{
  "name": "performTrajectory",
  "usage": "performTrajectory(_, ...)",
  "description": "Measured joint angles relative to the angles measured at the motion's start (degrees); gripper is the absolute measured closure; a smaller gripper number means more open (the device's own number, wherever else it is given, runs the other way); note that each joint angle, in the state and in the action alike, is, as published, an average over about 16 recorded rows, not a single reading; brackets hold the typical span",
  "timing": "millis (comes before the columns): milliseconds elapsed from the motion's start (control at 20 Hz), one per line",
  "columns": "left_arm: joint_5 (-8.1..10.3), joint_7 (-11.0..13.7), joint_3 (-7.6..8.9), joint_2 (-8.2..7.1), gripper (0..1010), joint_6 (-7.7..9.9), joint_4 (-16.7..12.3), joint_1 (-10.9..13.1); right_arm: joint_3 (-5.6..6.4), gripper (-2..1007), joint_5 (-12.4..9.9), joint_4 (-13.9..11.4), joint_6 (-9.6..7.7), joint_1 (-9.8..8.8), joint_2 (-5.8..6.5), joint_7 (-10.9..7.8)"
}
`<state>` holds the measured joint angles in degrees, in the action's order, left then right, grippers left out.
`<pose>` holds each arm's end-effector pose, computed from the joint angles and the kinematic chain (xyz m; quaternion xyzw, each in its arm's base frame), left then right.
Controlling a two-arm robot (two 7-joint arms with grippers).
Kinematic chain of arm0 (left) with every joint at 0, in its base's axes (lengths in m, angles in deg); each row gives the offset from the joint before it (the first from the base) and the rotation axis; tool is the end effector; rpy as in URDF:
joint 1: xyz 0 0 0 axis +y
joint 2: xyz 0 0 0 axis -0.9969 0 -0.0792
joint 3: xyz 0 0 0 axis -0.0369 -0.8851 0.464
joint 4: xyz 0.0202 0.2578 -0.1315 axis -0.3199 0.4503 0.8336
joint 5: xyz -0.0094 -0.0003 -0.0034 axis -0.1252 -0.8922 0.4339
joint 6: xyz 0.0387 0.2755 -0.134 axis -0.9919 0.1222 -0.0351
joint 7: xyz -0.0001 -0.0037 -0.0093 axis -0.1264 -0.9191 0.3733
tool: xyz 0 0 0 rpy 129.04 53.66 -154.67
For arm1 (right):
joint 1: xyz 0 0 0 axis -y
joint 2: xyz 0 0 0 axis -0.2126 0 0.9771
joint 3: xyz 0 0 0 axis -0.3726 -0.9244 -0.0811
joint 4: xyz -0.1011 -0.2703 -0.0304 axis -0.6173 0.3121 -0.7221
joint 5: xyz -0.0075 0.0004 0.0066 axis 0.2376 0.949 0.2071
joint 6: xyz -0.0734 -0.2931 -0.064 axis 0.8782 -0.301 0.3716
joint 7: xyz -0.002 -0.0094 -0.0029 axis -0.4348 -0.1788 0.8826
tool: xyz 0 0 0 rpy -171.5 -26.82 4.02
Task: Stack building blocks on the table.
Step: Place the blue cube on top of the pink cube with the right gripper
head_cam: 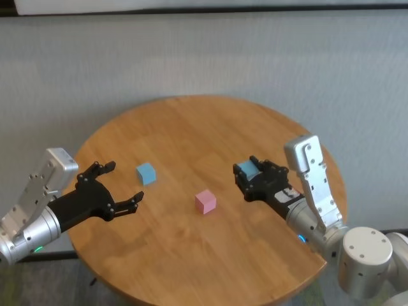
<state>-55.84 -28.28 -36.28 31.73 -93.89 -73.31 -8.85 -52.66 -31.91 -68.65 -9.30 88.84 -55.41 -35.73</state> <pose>0.3762 0.0818 -0.2917 0.1330 -0.0987 0.3796 0.9102 0.3723 0.0193 -0.3059 -0.0963 -0.0047 -0.5066 0.8568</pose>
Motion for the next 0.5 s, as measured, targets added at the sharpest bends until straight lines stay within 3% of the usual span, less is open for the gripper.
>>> performTrajectory(200,0.0,0.0,0.0,0.0,9,0.0,0.0,0.0,-0.81,639,0.4,-0.5,-0.3,-0.75,-0.74,-0.2)
performTrajectory(500,0.0,0.0,0.0,0.0,9,0.0,0.0,0.0,-2.16,639,1.2,1.1,-0.31,-0.32,-2.27,-0.51)
